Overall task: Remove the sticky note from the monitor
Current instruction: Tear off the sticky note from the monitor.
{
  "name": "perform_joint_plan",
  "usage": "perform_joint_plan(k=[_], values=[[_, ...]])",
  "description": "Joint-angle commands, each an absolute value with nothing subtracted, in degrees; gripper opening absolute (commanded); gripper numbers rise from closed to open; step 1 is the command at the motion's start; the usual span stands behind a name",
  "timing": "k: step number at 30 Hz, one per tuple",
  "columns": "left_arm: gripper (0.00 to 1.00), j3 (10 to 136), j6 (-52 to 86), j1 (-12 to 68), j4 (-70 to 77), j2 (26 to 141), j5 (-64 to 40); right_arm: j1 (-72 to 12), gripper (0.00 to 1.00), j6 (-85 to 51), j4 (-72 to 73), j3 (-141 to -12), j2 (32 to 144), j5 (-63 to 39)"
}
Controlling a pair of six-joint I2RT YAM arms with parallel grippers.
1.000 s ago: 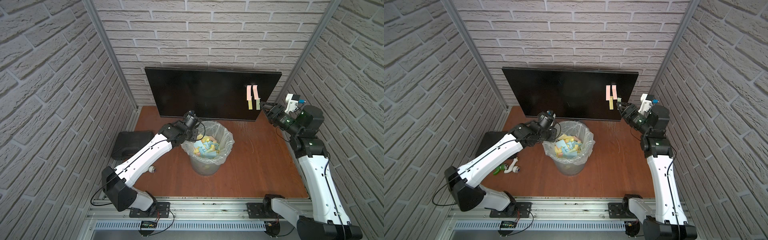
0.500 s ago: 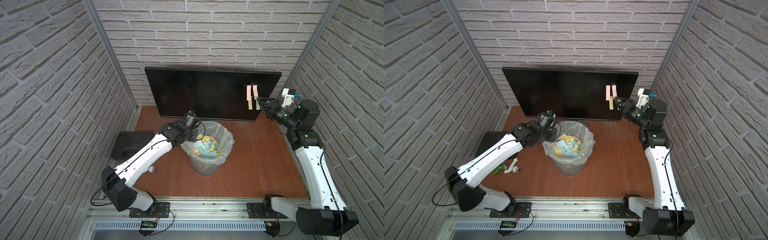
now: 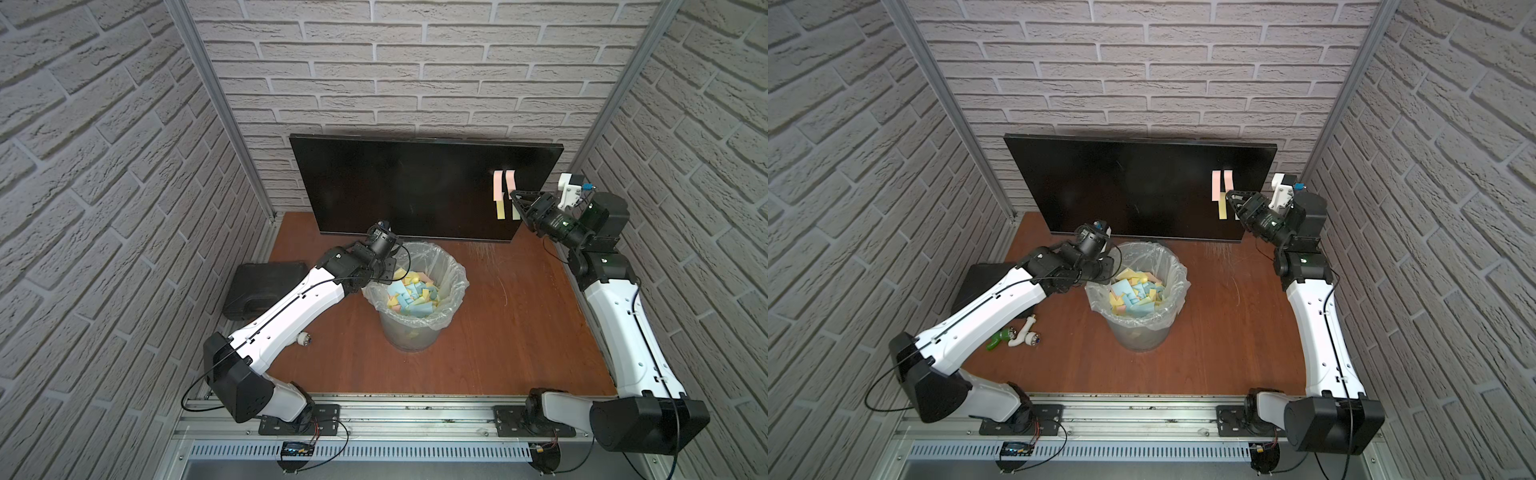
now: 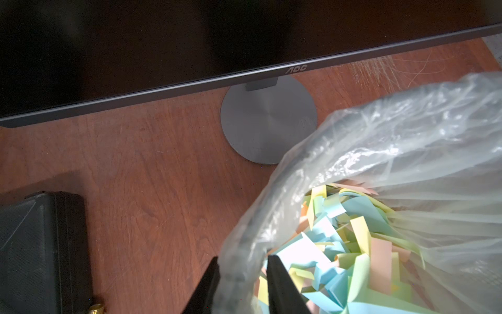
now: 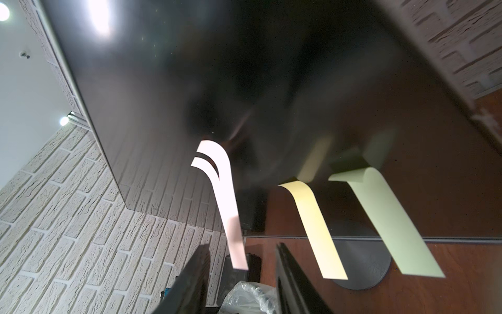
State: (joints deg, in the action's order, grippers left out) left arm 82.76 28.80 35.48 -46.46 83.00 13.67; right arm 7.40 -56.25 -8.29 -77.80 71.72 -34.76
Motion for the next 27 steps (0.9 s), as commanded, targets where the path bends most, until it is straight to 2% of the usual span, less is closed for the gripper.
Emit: perform_joint_plan(k=[1,5,15,21,27], values=[[0.31,83.6,29.7,36.0,-45.7,84.2,11.9,7.6,0.39,-56.5,-3.8,-79.7,71.7,-35.3],[0.31,83.6,29.7,36.0,-45.8,84.2,12.1,7.6,0.31,-56.9,-2.9,-79.9,72.4,-35.6],[0.31,83.0,30.0,36.0,-45.6,83.9,12.1,7.3,0.29,-57.6,-1.9,-80.1,73.1,-35.5],[0.31,83.0,30.1,36.0,-45.4,84.1,12.0,7.0,0.12,-57.3,-1.9,-80.4,73.1,-35.1],[0.31,83.0,30.1,36.0,-45.3,84.2,11.9,6.9,0.03,-57.1,-2.4,-80.7,72.7,-35.1]])
